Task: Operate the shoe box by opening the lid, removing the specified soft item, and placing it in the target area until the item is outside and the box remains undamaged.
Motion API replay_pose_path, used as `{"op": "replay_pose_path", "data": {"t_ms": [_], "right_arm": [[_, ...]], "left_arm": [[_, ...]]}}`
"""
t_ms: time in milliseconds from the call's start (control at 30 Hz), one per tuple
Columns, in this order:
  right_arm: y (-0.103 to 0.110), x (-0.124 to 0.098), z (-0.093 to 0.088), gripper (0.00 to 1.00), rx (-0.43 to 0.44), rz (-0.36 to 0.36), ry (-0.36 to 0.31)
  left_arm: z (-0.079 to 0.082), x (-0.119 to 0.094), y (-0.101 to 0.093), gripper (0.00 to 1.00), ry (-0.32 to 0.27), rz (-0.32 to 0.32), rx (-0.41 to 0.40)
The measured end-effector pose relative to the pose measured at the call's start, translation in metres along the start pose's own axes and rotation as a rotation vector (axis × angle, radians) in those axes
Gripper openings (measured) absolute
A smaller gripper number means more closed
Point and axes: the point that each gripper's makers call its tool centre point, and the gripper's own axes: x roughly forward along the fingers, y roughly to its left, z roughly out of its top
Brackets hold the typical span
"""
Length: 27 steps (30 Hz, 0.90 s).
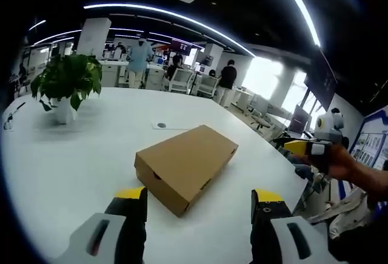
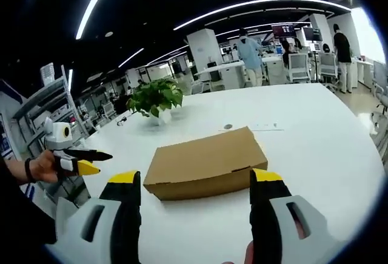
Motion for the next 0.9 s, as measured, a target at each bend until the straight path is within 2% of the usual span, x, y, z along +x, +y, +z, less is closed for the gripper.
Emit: {"op": "replay_pose_path", "data": {"t_ms": [133, 267, 400, 467, 500, 533, 700, 800, 900], "right_arm": [[-0.022, 0.019, 0.002, 0.69, 0.005, -0.009, 0.027], [-0.042, 0.038, -0.006, 0.69, 0.024, -0.021, 0.076], [-0.066, 0.064, -0.019, 0.7, 0.056, -0.034, 0.132], [-0.075, 0.07, -0.028, 0.69, 0.03, -0.063, 0.175], [-0.082, 0.074, -0.031, 0.68, -0.027, -0.086, 0.198], [-0.084, 0.075, -0.035, 0.66, -0.051, -0.092, 0.219], [-0.092, 0.088, -0.043, 0.67, -0.004, -0.097, 0.243], [-0.094, 0.094, -0.052, 0.67, -0.024, -0.087, 0.291], [-0.1, 0.099, -0.056, 0.66, -0.005, -0.09, 0.304]], "left_arm": [[-0.001, 0.02, 0.006, 0.71, 0.017, -0.011, 0.007], [-0.008, 0.036, 0.005, 0.71, 0.042, -0.02, 0.008], [-0.021, 0.055, 0.007, 0.7, 0.079, -0.023, -0.009], [-0.028, 0.064, 0.014, 0.69, 0.097, -0.014, -0.019], [-0.034, 0.068, 0.016, 0.69, 0.113, -0.004, -0.016], [-0.036, 0.069, 0.017, 0.68, 0.118, -0.001, -0.014], [-0.049, 0.084, 0.02, 0.68, 0.162, -0.005, -0.008], [-0.053, 0.092, 0.023, 0.68, 0.174, -0.004, -0.017], [-0.052, 0.097, 0.024, 0.67, 0.179, 0.0, -0.018]]}}
